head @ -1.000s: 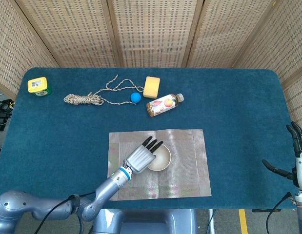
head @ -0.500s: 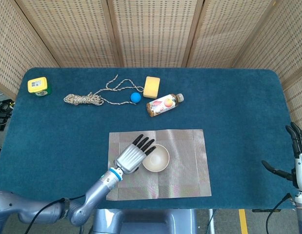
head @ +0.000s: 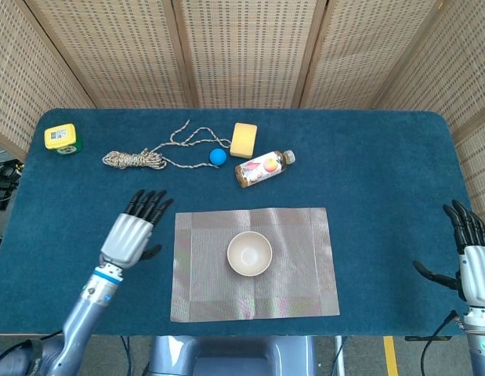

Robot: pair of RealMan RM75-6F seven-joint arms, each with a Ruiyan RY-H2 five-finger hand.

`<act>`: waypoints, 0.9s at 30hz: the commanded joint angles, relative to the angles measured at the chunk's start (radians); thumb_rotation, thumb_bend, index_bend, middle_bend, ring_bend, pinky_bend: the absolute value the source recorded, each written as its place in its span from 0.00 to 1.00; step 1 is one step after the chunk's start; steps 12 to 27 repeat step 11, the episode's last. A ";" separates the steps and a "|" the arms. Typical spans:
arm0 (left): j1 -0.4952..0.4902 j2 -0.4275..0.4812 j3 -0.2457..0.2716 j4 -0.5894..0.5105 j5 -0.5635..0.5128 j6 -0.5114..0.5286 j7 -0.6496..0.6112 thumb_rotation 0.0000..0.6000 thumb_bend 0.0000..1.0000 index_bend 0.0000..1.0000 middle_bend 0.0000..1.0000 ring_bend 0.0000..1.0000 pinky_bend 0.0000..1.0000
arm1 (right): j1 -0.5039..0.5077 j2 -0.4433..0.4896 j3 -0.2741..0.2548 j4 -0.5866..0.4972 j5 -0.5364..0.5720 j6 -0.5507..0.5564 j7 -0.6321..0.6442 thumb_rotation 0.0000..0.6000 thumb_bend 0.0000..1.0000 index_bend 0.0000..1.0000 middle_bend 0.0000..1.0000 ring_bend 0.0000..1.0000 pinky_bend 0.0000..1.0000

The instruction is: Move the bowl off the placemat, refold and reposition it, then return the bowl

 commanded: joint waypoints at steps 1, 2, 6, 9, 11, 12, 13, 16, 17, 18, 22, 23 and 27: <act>0.127 0.087 0.050 0.009 0.080 0.140 -0.145 1.00 0.19 0.06 0.00 0.00 0.00 | 0.006 0.004 -0.009 -0.017 0.022 -0.033 -0.045 1.00 0.21 0.00 0.00 0.00 0.00; 0.146 0.096 0.056 0.018 0.087 0.159 -0.170 1.00 0.19 0.06 0.00 0.00 0.00 | 0.007 0.007 -0.011 -0.023 0.029 -0.043 -0.059 1.00 0.20 0.00 0.00 0.00 0.00; 0.201 0.118 0.076 0.057 0.113 0.212 -0.225 1.00 0.19 0.04 0.00 0.00 0.00 | 0.011 0.013 -0.014 -0.039 0.048 -0.068 -0.099 1.00 0.20 0.00 0.00 0.00 0.00; 0.265 0.141 0.095 0.109 0.131 0.281 -0.238 1.00 0.19 0.02 0.00 0.00 0.00 | 0.016 0.020 -0.022 -0.057 0.062 -0.094 -0.143 1.00 0.20 0.00 0.00 0.00 0.00; 0.308 0.152 0.091 0.135 0.127 0.325 -0.281 1.00 0.19 0.02 0.00 0.00 0.00 | 0.020 0.022 -0.029 -0.069 0.069 -0.113 -0.183 1.00 0.20 0.00 0.00 0.00 0.00; 0.308 0.152 0.091 0.135 0.127 0.325 -0.281 1.00 0.19 0.02 0.00 0.00 0.00 | 0.020 0.022 -0.029 -0.069 0.069 -0.113 -0.183 1.00 0.20 0.00 0.00 0.00 0.00; 0.308 0.152 0.091 0.135 0.127 0.325 -0.281 1.00 0.19 0.02 0.00 0.00 0.00 | 0.020 0.022 -0.029 -0.069 0.069 -0.113 -0.183 1.00 0.20 0.00 0.00 0.00 0.00; 0.308 0.152 0.091 0.135 0.127 0.325 -0.281 1.00 0.19 0.02 0.00 0.00 0.00 | 0.020 0.022 -0.029 -0.069 0.069 -0.113 -0.183 1.00 0.20 0.00 0.00 0.00 0.00; 0.308 0.152 0.091 0.135 0.127 0.325 -0.281 1.00 0.19 0.02 0.00 0.00 0.00 | 0.020 0.022 -0.029 -0.069 0.069 -0.113 -0.183 1.00 0.20 0.00 0.00 0.00 0.00; 0.308 0.152 0.091 0.135 0.127 0.325 -0.281 1.00 0.19 0.02 0.00 0.00 0.00 | 0.020 0.022 -0.029 -0.069 0.069 -0.113 -0.183 1.00 0.20 0.00 0.00 0.00 0.00; 0.308 0.152 0.091 0.135 0.127 0.325 -0.281 1.00 0.19 0.02 0.00 0.00 0.00 | 0.020 0.022 -0.029 -0.069 0.069 -0.113 -0.183 1.00 0.20 0.00 0.00 0.00 0.00; 0.308 0.152 0.091 0.135 0.127 0.325 -0.281 1.00 0.19 0.02 0.00 0.00 0.00 | 0.020 0.022 -0.029 -0.069 0.069 -0.113 -0.183 1.00 0.20 0.00 0.00 0.00 0.00; 0.308 0.152 0.091 0.135 0.127 0.325 -0.281 1.00 0.19 0.02 0.00 0.00 0.00 | 0.020 0.022 -0.029 -0.069 0.069 -0.113 -0.183 1.00 0.20 0.00 0.00 0.00 0.00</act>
